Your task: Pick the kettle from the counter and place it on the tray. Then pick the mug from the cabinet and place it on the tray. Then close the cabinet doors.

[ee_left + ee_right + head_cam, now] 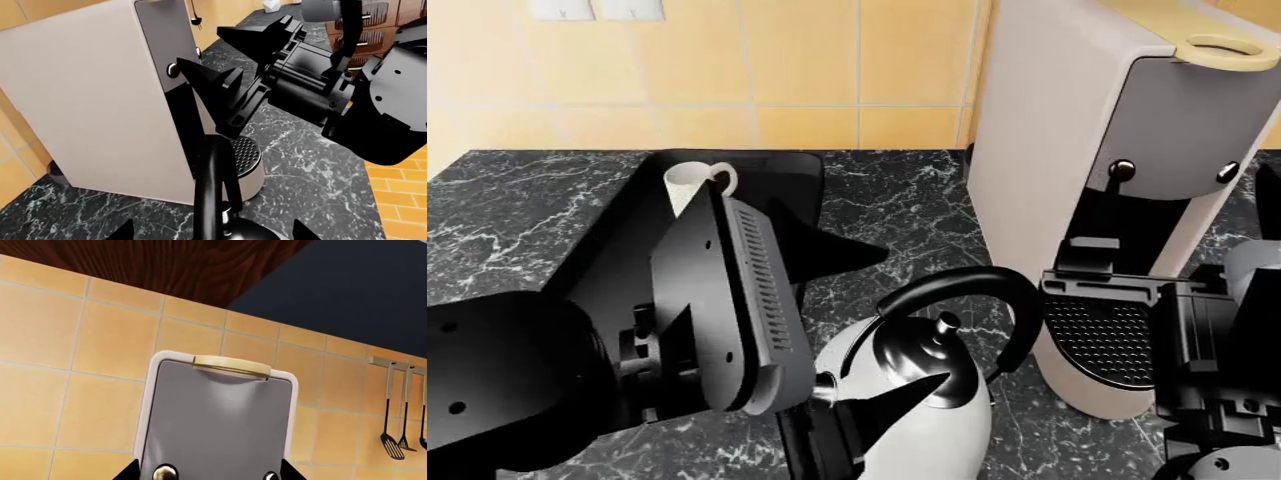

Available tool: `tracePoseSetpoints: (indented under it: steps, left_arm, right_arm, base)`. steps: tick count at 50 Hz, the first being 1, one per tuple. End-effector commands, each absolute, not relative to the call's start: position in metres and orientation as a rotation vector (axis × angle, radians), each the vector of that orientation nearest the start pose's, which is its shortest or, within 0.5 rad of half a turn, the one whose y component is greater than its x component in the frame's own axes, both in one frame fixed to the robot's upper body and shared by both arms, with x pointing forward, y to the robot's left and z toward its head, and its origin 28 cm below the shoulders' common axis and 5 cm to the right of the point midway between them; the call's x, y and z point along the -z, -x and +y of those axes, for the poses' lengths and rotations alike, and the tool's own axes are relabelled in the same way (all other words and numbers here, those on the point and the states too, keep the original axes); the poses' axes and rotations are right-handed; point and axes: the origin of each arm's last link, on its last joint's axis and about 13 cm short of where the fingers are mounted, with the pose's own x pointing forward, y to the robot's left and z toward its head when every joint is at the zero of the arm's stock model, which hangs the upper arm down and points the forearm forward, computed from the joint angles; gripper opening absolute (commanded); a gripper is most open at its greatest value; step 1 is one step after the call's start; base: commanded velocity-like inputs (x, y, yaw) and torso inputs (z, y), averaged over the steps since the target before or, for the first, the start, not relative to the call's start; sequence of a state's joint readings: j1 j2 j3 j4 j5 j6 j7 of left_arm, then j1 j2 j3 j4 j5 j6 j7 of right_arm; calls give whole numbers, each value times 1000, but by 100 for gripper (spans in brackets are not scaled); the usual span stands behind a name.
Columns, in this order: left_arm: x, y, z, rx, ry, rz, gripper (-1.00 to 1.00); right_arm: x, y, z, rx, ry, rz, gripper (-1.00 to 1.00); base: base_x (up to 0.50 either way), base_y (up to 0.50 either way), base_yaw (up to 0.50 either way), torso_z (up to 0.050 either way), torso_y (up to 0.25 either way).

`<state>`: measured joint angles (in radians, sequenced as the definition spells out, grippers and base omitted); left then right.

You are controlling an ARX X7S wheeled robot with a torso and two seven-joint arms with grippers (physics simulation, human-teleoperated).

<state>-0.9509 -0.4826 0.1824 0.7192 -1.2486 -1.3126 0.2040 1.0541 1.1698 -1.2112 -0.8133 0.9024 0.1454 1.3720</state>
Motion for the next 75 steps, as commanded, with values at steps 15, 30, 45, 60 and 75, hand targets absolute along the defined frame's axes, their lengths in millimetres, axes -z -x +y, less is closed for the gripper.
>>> tracePoseSetpoints:
  steps: [15,30,45,60,75]
  left_arm:
    - [-253,-236,189,1223,-258,58,100]
    - [-249,-239,191,1194,-230,56,-100]
    - [-256,-241,190,1154,-196,0,-100]
    - [-312,-240,188,962,-51,-245,-100]
    - [-355,-242,204,646,-16,-370,-100]
  right_arm:
    - [-209,-187,-131,251,213,-372,100]
    - [-206,-188,-130,254,219,-368,100]
    - [-206,-189,-130,254,218,-368,100]
    - [-209,-186,-131,256,215,-376,100]
    - [-210,-185,-131,260,208,-380,100]
  base:
    - [0,0,0,0,0]
    - [0,0,0,0,0]
    - [0,0,0,0,0]
    - [0,0,0,0,0]
    - [0,0,0,0,0]
